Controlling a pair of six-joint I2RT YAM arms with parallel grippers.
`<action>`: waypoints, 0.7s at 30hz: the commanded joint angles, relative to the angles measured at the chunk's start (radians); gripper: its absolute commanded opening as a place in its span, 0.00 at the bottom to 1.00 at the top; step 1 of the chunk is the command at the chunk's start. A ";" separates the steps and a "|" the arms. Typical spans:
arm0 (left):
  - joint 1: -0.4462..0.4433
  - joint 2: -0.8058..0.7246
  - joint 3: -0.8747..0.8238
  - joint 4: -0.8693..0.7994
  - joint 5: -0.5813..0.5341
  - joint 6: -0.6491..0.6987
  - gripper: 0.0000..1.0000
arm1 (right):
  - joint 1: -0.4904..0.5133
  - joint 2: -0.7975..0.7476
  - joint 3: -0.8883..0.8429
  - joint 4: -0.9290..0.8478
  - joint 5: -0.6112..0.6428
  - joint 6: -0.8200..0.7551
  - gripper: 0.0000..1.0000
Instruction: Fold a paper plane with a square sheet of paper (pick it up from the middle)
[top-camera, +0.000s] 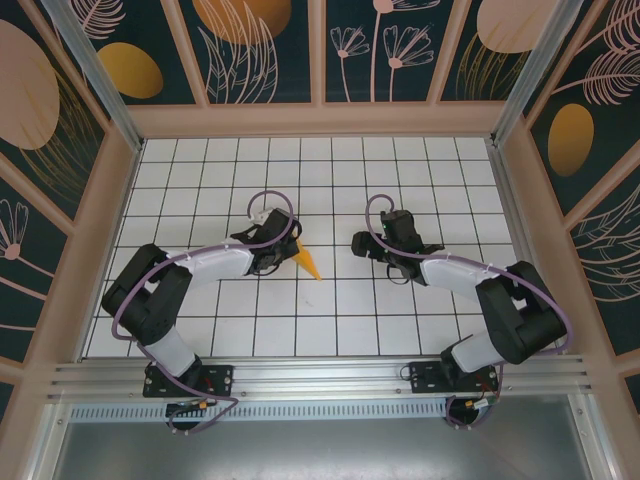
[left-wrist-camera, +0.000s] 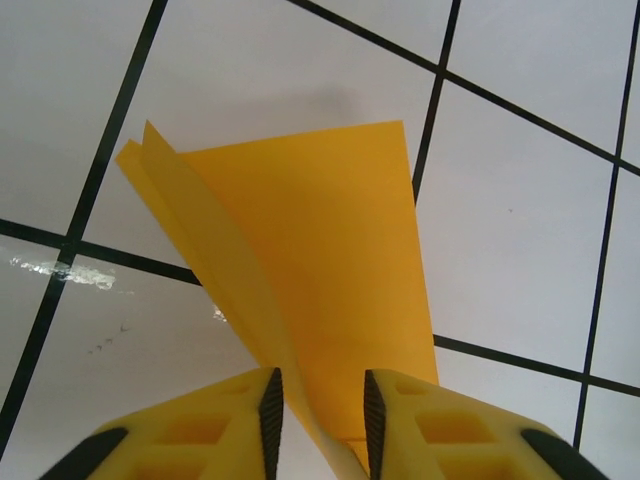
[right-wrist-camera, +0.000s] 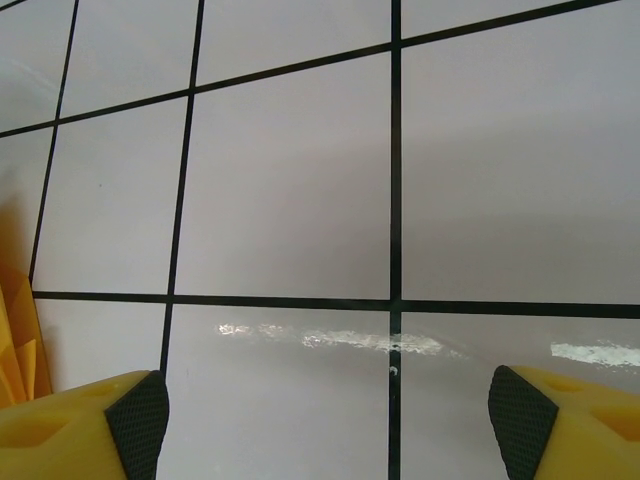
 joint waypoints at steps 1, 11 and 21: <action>-0.006 -0.027 -0.020 0.019 -0.009 -0.013 0.25 | -0.005 0.013 0.019 -0.013 0.026 0.020 0.86; -0.006 -0.093 -0.061 0.094 0.001 -0.025 0.00 | -0.004 0.007 0.016 -0.011 0.026 0.022 0.85; -0.005 -0.194 -0.107 0.380 0.273 0.094 0.00 | -0.027 -0.106 -0.047 0.053 0.019 0.044 0.81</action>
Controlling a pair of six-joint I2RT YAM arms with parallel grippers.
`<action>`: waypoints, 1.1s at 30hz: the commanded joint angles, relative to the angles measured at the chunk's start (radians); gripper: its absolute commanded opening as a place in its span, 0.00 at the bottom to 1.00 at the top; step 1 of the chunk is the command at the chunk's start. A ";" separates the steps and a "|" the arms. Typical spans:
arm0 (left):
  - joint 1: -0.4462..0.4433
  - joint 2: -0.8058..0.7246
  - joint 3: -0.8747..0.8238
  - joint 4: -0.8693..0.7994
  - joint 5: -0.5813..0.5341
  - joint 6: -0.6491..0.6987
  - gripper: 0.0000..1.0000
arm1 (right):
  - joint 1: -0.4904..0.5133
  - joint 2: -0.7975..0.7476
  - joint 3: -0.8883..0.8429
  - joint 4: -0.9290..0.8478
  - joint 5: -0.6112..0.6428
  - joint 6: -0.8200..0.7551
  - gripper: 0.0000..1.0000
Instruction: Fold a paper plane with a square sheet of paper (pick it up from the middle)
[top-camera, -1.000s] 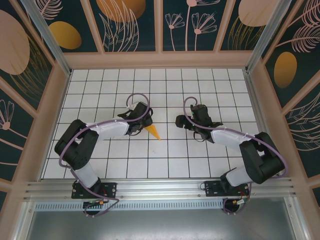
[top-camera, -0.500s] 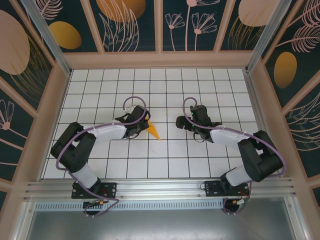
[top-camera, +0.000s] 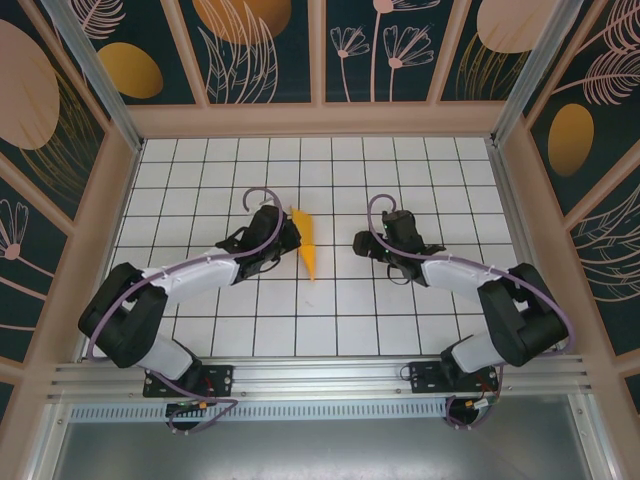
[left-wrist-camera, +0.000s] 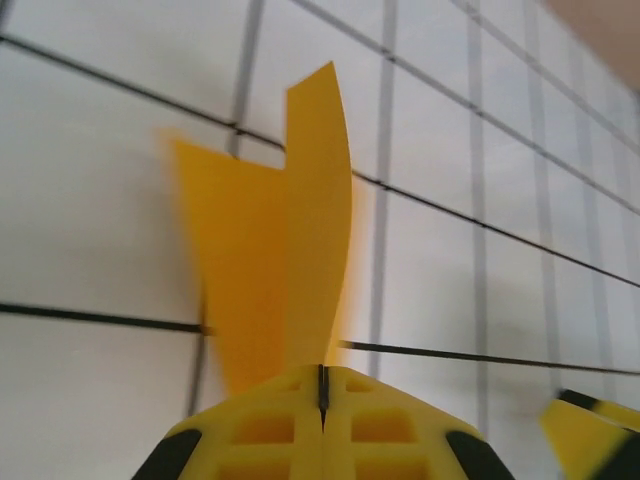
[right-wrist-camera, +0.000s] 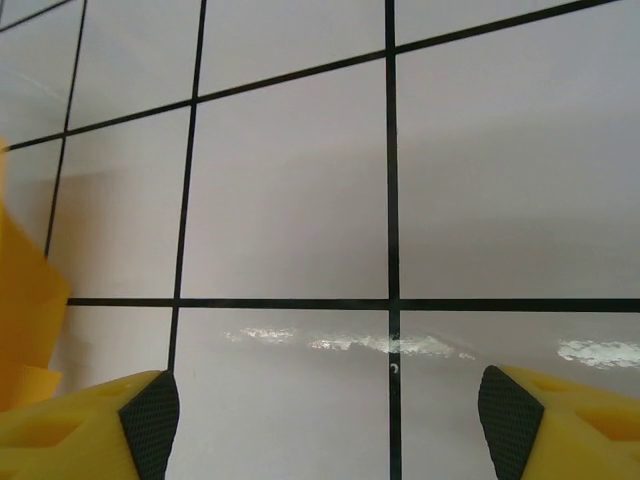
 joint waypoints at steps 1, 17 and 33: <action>-0.005 -0.030 -0.039 0.193 0.153 0.056 0.00 | -0.029 -0.101 -0.043 0.056 0.008 0.025 0.81; -0.009 0.201 -0.228 0.552 0.273 -0.093 0.00 | 0.071 -0.279 0.042 -0.309 -0.071 0.045 0.89; -0.010 0.173 -0.309 0.543 0.231 -0.066 0.00 | 0.374 -0.036 0.169 -0.325 0.088 0.186 0.54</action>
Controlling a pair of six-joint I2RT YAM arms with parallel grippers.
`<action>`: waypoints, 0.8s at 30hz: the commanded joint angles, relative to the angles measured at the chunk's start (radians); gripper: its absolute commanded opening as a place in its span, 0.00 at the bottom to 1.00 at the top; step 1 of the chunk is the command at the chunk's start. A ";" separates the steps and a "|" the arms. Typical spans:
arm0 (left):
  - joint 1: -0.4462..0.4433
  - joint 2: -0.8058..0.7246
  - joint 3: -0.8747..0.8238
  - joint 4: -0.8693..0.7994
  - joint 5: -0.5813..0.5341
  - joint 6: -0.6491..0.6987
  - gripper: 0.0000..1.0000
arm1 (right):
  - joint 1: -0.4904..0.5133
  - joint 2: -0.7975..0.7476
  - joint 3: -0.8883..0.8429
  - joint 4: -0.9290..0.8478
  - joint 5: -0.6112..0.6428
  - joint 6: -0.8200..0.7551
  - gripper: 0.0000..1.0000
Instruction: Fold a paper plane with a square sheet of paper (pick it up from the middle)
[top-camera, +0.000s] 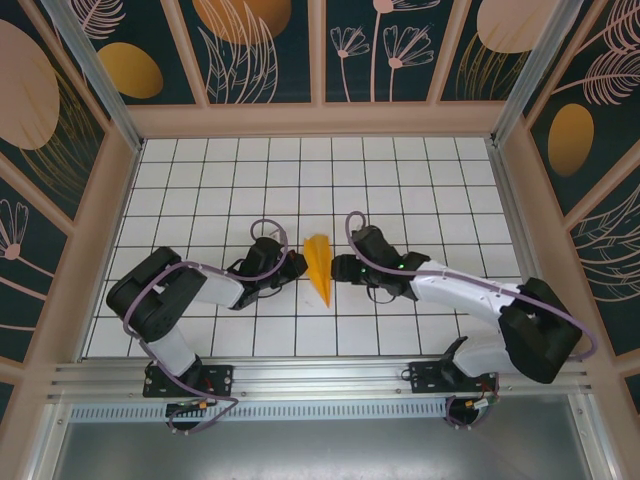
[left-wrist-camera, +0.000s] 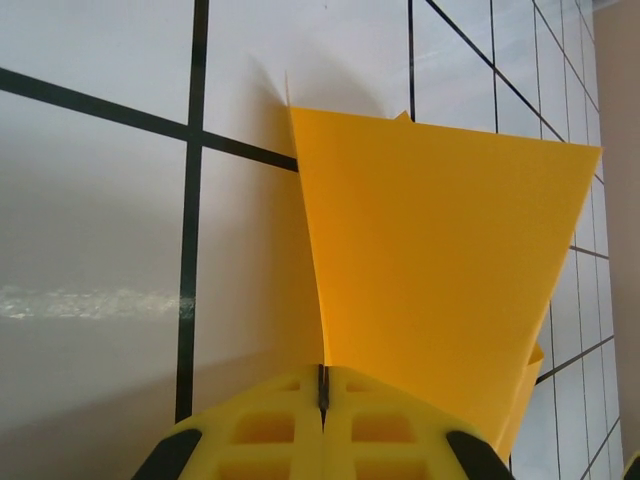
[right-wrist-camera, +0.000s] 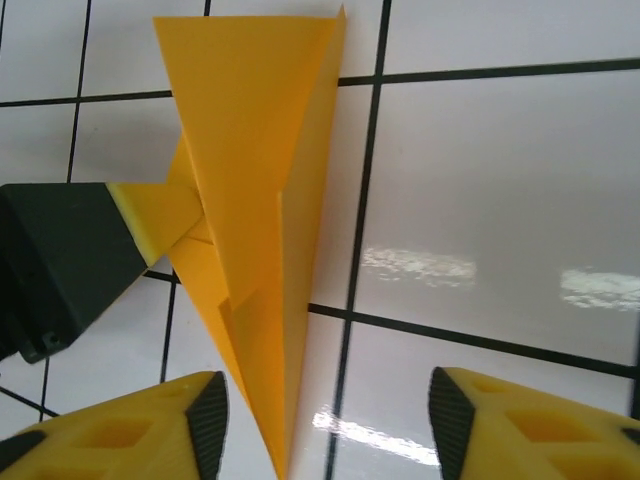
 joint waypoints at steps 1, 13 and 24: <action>-0.004 -0.018 -0.008 0.009 -0.004 0.015 0.00 | 0.048 0.052 0.067 -0.015 0.060 0.009 0.51; -0.005 -0.004 -0.004 0.015 0.013 0.015 0.00 | 0.138 0.261 0.197 -0.055 0.111 0.038 0.41; -0.004 0.004 -0.007 0.021 0.020 0.012 0.00 | 0.139 0.312 0.210 -0.059 0.111 0.060 0.40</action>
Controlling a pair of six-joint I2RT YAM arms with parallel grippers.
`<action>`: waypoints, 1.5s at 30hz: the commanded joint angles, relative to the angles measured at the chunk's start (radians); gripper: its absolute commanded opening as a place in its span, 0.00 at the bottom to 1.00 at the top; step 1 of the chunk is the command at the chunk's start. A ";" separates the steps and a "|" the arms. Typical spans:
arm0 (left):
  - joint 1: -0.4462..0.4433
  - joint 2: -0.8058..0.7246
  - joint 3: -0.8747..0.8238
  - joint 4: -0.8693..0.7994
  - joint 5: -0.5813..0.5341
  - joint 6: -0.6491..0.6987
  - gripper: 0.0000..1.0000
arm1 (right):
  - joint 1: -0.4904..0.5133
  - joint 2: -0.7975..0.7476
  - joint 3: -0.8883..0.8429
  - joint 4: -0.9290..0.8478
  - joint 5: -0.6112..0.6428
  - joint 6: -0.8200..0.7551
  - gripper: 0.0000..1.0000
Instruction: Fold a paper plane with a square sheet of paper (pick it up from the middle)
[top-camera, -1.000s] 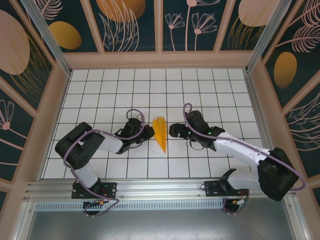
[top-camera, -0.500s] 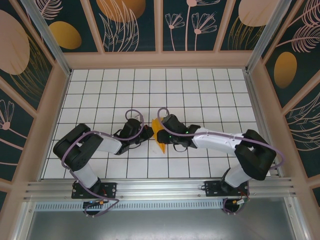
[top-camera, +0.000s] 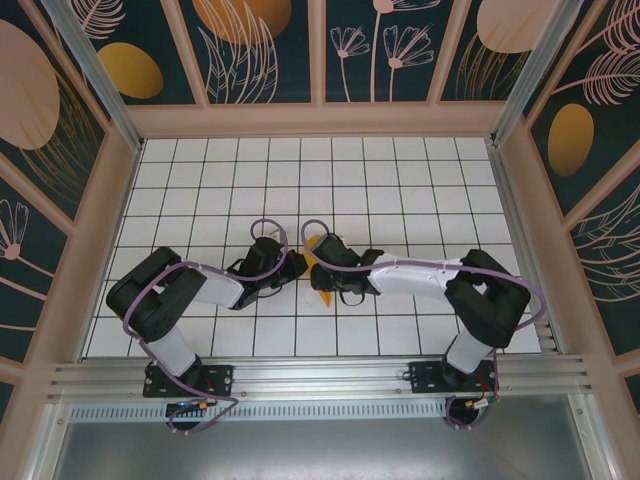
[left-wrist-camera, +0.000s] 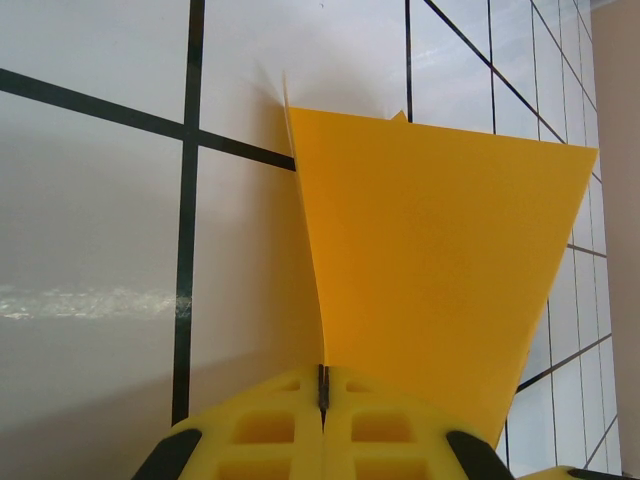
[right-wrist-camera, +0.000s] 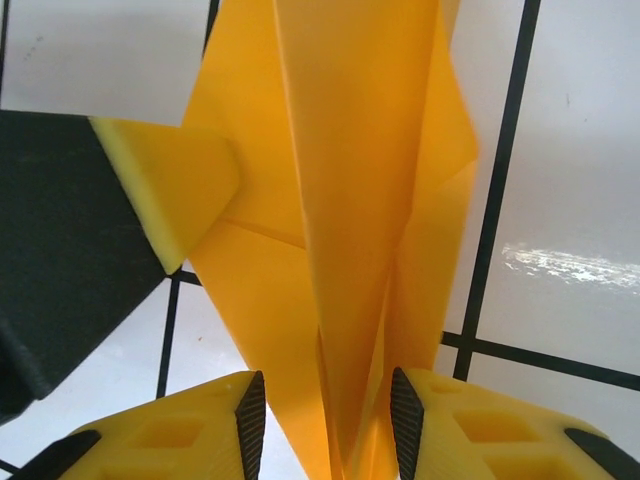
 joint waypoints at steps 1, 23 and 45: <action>-0.005 0.002 -0.007 0.021 0.016 0.011 0.00 | 0.005 0.031 0.039 -0.025 0.015 0.023 0.39; 0.002 -0.210 -0.008 -0.298 -0.213 0.074 0.36 | 0.015 0.155 0.108 -0.084 0.121 0.076 0.19; 0.087 -0.538 -0.116 -0.565 -0.468 0.060 0.98 | 0.040 0.253 0.176 -0.127 0.165 0.082 0.15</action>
